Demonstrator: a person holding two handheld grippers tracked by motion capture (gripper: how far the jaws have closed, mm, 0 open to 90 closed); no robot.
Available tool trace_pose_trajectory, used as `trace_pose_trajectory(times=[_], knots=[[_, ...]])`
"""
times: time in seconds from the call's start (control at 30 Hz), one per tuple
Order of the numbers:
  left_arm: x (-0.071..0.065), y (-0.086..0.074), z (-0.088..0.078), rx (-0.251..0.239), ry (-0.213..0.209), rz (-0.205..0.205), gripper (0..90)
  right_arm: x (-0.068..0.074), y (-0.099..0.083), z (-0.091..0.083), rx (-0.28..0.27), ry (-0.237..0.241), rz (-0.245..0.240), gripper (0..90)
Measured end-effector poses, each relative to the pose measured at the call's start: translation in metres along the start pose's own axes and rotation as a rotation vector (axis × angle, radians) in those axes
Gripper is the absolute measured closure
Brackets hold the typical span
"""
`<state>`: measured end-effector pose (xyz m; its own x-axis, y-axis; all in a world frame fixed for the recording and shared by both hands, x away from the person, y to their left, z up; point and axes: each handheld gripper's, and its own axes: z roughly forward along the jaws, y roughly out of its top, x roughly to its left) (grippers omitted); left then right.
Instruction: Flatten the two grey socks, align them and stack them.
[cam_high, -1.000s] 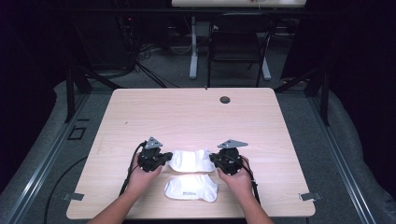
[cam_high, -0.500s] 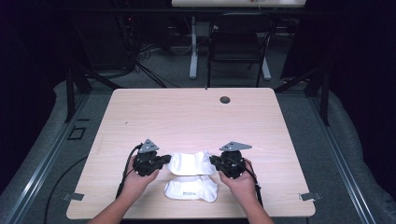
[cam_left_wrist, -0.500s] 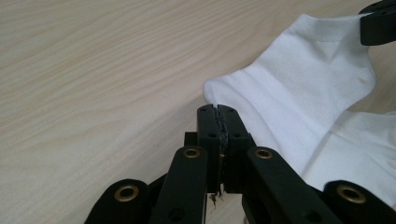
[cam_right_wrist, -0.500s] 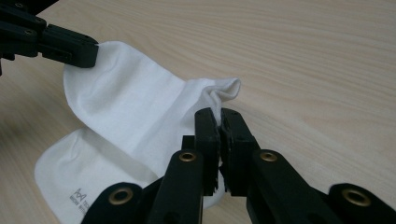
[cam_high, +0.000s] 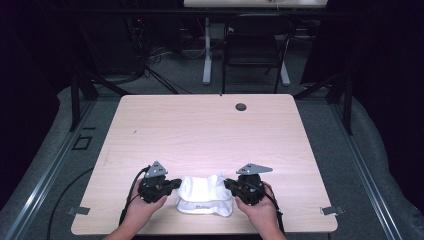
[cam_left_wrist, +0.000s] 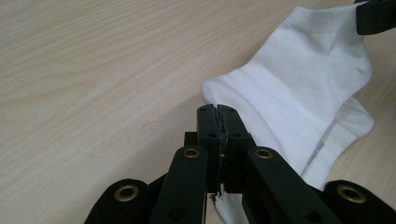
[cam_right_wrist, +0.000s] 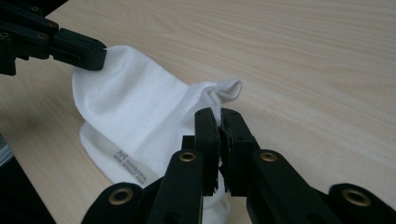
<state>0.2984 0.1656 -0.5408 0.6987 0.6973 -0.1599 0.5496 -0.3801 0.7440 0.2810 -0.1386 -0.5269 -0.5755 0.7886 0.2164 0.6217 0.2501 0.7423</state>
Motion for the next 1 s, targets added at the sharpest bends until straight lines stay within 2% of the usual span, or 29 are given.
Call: trace_pose_trajectory(times=[0.1, 0.23, 0.4, 0.63, 0.8, 0.87, 1.0], knots=[[-0.005, -0.004, -0.002, 0.005, -0.007, 0.005, 89.1, 0.003, -0.006, -0.003, 0.024, -0.001, -0.016, 86.3], [-0.008, -0.009, -0.004, 0.003, -0.015, 0.004, 89.2, 0.004, -0.013, -0.005, 0.033, -0.001, -0.015, 86.3], [-0.007, -0.013, -0.003, 0.012, -0.012, 0.002, 89.1, 0.005, -0.017, -0.006, 0.035, 0.006, 0.0, 86.3], [-0.005, -0.017, 0.0, 0.023, -0.022, -0.005, 89.1, 0.006, -0.023, -0.005, 0.057, 0.004, -0.009, 86.3], [-0.006, -0.019, 0.002, 0.031, -0.023, 0.007, 89.1, 0.003, -0.025, -0.007, 0.054, 0.004, 0.003, 86.3], [-0.007, -0.02, 0.003, 0.034, -0.024, -0.001, 89.0, 0.003, -0.026, -0.006, 0.052, 0.004, 0.009, 86.3], [-0.008, -0.023, 0.007, 0.056, -0.025, 0.01, 88.9, 0.002, -0.028, -0.003, 0.066, 0.004, 0.007, 86.2]])
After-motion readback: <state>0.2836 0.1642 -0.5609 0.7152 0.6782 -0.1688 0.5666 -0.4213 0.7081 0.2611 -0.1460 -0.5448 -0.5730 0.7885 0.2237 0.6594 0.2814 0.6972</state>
